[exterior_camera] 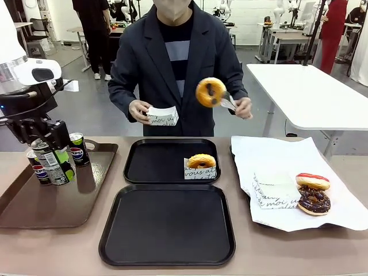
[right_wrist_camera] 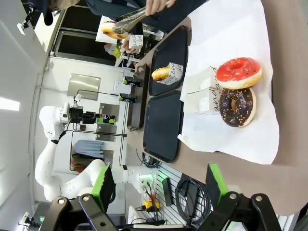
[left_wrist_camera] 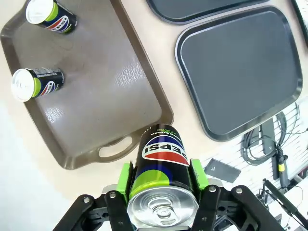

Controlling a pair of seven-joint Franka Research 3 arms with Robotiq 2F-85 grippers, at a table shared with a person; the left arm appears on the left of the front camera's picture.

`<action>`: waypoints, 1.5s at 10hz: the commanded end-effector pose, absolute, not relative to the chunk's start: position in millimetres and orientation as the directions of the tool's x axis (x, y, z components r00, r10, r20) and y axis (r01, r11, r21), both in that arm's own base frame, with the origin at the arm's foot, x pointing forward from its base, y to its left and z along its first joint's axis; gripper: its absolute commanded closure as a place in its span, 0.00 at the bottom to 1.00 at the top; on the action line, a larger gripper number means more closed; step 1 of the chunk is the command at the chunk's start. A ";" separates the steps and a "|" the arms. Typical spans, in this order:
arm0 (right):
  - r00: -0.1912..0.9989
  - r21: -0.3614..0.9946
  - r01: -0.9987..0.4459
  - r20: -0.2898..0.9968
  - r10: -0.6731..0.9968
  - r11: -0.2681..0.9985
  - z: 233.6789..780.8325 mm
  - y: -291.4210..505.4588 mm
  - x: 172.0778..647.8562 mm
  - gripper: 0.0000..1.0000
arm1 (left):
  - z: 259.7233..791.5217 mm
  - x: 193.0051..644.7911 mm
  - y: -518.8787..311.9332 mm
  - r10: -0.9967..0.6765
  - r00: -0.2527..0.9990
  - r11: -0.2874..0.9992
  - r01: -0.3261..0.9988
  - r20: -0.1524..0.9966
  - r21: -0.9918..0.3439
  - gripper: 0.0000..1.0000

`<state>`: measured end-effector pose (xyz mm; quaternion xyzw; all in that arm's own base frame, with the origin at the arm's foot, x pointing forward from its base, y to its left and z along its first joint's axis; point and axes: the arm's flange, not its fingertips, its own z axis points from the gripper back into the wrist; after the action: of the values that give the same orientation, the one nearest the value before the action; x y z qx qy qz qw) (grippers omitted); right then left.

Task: Set up donuts and drinks on trays.
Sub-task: Pick up one Pepsi coke and place it on the Flat Tray.

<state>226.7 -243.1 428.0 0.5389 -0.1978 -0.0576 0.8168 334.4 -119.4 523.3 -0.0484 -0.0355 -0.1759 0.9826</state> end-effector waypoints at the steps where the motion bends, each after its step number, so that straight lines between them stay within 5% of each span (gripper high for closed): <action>1: 0.909 0.905 -0.145 0.282 -0.307 0.401 427.6 -244.0 227.6 0.00 | 524.2 333.0 -120.3 -0.349 0.933 0.931 0.356 0.084 -0.084 0.42; 4: 0.909 0.905 -0.145 0.282 -0.307 0.401 427.6 -244.0 227.6 0.00 | 521.4 335.1 -119.9 -0.343 0.936 0.933 0.349 0.081 -0.082 0.42; 13: 0.909 0.905 -0.145 0.282 -0.307 0.401 427.6 -244.0 227.6 0.00 | 460.8 443.8 -237.9 -0.327 0.937 0.931 0.342 0.125 -0.127 0.42; 15: 0.909 0.905 -0.145 0.282 -0.307 0.401 427.6 -244.0 227.6 0.00 | 467.1 429.5 -222.5 -0.327 0.945 0.939 0.326 0.014 -0.109 0.42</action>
<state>226.7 -242.9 428.3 0.5387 -0.1976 -0.0572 0.8170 442.1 -232.0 445.9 -0.0604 -0.0212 -0.1775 0.9820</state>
